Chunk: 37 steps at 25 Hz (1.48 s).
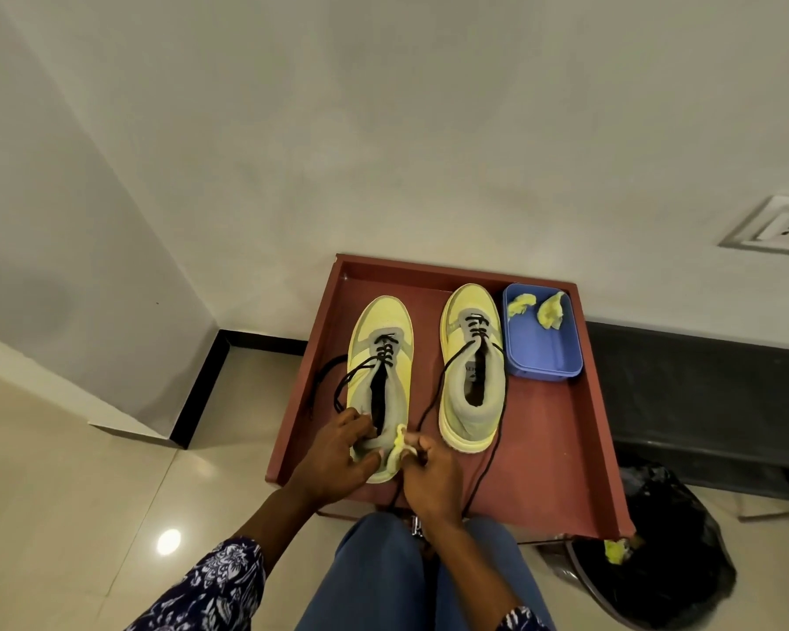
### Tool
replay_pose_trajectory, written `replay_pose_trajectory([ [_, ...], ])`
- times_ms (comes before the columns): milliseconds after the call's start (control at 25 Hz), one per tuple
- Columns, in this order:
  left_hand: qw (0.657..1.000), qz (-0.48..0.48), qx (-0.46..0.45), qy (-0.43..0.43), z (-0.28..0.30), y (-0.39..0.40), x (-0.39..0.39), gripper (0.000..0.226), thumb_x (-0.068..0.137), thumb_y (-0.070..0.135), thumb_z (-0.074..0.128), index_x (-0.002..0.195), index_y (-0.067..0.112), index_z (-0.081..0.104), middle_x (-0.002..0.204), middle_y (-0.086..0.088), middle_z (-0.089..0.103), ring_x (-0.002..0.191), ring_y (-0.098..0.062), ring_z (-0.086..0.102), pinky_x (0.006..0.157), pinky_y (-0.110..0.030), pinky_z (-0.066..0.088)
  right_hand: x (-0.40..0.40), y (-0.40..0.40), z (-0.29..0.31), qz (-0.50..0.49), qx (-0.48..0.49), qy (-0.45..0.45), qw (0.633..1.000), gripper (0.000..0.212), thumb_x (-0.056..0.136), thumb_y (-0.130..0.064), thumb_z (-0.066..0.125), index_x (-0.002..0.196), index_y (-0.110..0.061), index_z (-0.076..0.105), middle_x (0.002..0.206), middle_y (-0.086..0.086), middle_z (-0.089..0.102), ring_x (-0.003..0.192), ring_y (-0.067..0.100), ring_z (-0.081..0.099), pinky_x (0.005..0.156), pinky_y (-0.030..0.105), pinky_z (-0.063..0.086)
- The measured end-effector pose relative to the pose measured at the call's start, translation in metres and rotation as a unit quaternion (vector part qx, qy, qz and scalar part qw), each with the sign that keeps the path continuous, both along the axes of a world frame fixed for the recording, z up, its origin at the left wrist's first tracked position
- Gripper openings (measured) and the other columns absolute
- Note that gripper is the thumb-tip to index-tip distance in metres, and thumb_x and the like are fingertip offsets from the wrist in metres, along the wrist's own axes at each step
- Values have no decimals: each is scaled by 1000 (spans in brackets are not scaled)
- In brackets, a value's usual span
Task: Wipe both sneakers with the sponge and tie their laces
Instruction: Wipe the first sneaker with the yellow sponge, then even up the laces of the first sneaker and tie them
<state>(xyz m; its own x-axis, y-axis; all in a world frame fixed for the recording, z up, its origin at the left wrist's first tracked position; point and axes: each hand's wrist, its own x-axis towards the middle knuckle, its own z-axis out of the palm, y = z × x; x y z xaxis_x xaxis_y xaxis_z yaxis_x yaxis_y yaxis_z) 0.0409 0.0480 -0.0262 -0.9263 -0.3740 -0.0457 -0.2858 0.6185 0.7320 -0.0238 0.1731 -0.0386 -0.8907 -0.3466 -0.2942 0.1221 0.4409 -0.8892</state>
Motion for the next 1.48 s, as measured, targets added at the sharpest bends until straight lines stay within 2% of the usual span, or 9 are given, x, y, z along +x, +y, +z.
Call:
replay_pose_trajectory([
  [120, 999, 28, -4, -17, 11, 9, -5, 47, 67, 42, 52, 89, 1, 64, 87, -5, 55, 79, -19, 55, 69, -29, 46, -7, 6, 9, 42, 21, -22, 999, 22, 82, 1, 57, 96, -9, 70, 90, -2, 68, 84, 11, 61, 63, 1, 41],
  [240, 998, 54, -34, -21, 21, 25, -9, 23, 79, 14, 62, 99, 2, 62, 101, -10, 57, 89, -19, 54, 76, -24, 42, -19, 11, 22, 69, 34, -30, 997, 21, 82, 1, 58, 98, -7, 69, 90, -4, 65, 86, 10, 59, 67, 7, 42],
  [480, 995, 80, -48, 38, 41, 58, -27, 28, 84, 3, 54, 111, 7, 60, 109, -7, 53, 99, -19, 52, 77, -16, 35, -35, 22, 38, 31, 44, -4, 999, 19, 81, -5, 62, 98, -11, 67, 95, 2, 69, 89, 17, 64, 81, 30, 53],
  [640, 994, 102, 31, 3, 49, 65, -52, 27, 80, -2, 57, 105, 6, 62, 96, -12, 61, 91, -26, 59, 77, -28, 44, -52, 28, 51, 16, 47, 37, 998, 16, 80, -4, 64, 94, -9, 68, 89, 1, 67, 86, 16, 62, 81, 29, 51],
  [760, 989, 132, 67, 14, 57, 71, -76, 20, 78, -1, 62, 97, 5, 65, 84, -11, 62, 83, -23, 59, 71, -24, 40, -71, 35, 62, 12, 44, 60, 997, 18, 78, -4, 67, 96, -6, 70, 90, 3, 68, 85, 15, 61, 77, 26, 48],
  [920, 989, 125, 73, 17, 69, 80, -118, 18, 78, -1, 60, 93, 5, 68, 90, -10, 68, 88, -20, 61, 74, -19, 40, -102, 45, 70, 0, 64, 90, 994, 17, 78, -2, 62, 91, -9, 71, 87, 5, 70, 80, 15, 61, 71, 25, 44],
  [1080, 990, 109, 86, 25, 67, 92, -162, 16, 79, -1, 58, 90, 4, 69, 98, -13, 69, 95, -26, 62, 85, -34, 49, -137, 58, 76, -27, 83, 120, 989, 11, 85, -5, 60, 92, -4, 68, 93, 12, 69, 81, 19, 59, 73, 30, 49],
  [1240, 979, 118, 164, 1, 64, 109, -198, 25, 85, -4, 50, 105, 3, 63, 110, -11, 65, 100, -20, 59, 79, -19, 41, -175, 71, 78, -60, 97, 134, 984, 8, 83, -2, 61, 90, -2, 65, 95, 14, 67, 85, 22, 60, 74, 27, 46],
  [1480, 955, 58, 278, -81, 42, 124, -231, 47, 89, -5, 40, 135, 6, 43, 140, -10, 45, 127, -25, 45, 102, -38, 42, -212, 79, 60, -104, 102, 92, 985, 21, 83, 3, 56, 99, 0, 68, 103, 16, 69, 99, 28, 63, 87, 34, 49],
])
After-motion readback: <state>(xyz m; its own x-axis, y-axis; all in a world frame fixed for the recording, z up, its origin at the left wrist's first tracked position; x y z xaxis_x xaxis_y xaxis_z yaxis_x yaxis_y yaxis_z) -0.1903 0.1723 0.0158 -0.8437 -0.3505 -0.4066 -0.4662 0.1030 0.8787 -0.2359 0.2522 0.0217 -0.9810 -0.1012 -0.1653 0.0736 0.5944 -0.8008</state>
